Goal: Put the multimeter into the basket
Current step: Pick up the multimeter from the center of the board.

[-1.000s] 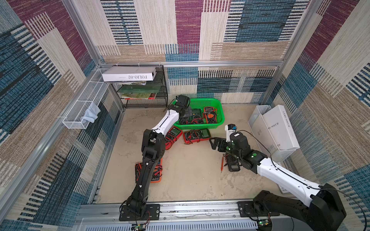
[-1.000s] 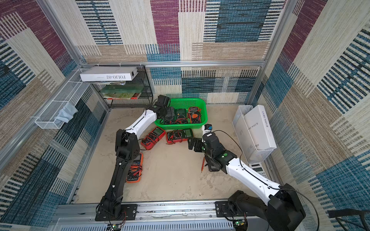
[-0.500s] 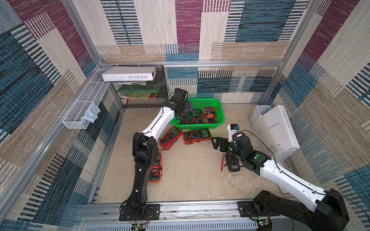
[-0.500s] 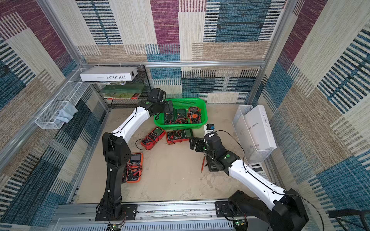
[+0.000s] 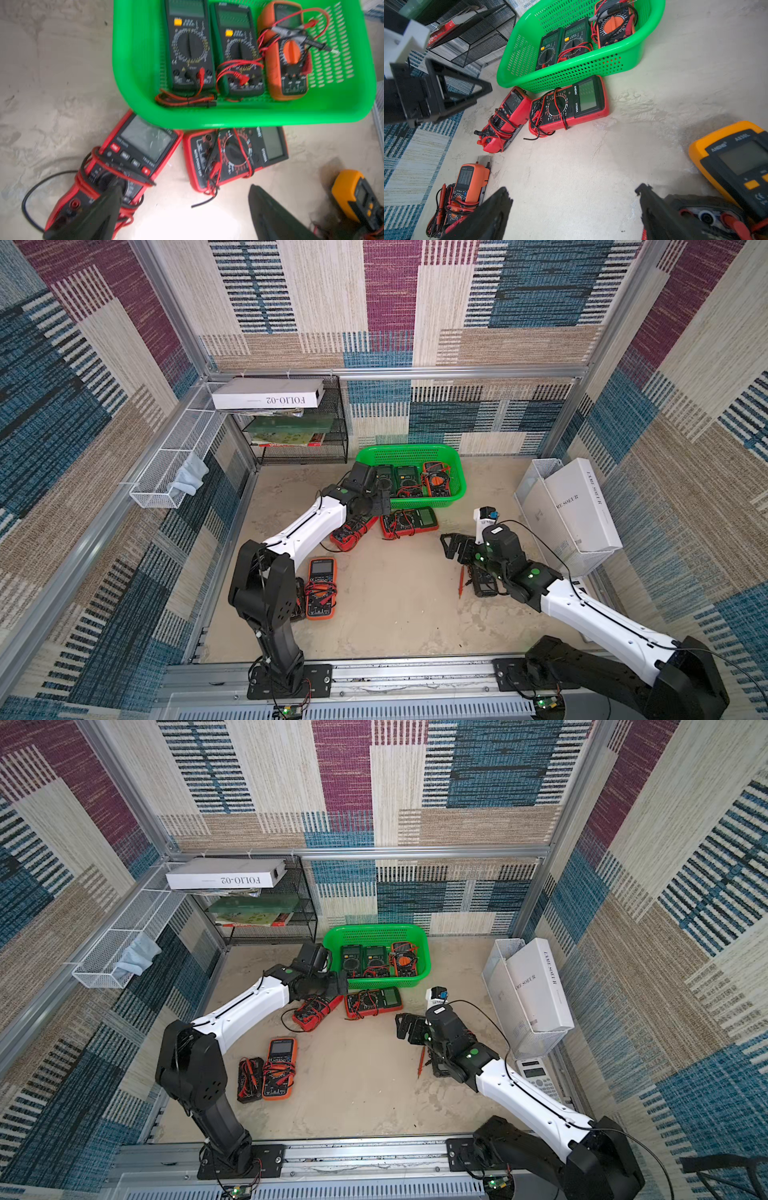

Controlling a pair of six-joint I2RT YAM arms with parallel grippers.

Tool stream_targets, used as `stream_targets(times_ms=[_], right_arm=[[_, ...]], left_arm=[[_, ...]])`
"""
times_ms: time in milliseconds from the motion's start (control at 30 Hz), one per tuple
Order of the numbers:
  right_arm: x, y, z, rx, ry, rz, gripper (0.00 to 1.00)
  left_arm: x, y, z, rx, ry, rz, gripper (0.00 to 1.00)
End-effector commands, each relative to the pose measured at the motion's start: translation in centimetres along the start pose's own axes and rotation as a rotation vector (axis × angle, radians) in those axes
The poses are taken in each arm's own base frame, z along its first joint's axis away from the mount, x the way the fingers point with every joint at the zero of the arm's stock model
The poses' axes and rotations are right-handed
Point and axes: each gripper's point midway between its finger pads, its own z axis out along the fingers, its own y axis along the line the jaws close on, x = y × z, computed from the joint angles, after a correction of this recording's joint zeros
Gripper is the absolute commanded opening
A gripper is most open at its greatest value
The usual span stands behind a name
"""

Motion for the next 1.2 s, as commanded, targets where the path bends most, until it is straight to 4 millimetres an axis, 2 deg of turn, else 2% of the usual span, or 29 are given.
stream_targets(times_ms=[0,167,333,467,600,700,800,1167], right_arm=[[-0.2,0.1,-0.2,-0.01,-0.02,0.014,1.0],[0.5,-0.4,-0.2,0.001,-0.01,0.024,1.0],[1.5,-0.3,0.5,-0.007,0.025,0.038,1.0],[2.6,-0.1,1.0,0.003,0.062,0.024,1.0],[3.6,-0.5,1.3,0.033,0.085,0.032,1.0],[4.1,-1.2,1.5,0.066,0.095,0.054,1.0],[4.4,-1.0,1.9,0.057,0.108,0.058,1.0],[4.7,1.0,3.8,0.022,0.155,0.026,1.0]], left_arm=[[1.6,1.0,-0.9,-0.014,-0.02,-0.037,1.0],[6.1,3.3,-2.3,-0.057,0.019,-0.062,1.0],[9.7,4.8,-3.3,-0.081,0.067,-0.084,1.0],[11.7,6.0,-4.4,-0.102,0.085,-0.094,1.0],[12.5,6.3,-4.8,-0.094,0.094,-0.056,1.0],[12.6,5.9,-4.2,-0.082,0.106,-0.013,1.0],[12.0,6.1,-4.0,-0.102,0.09,0.024,1.0],[6.2,7.6,-4.4,-0.289,-0.049,0.099,1.0]])
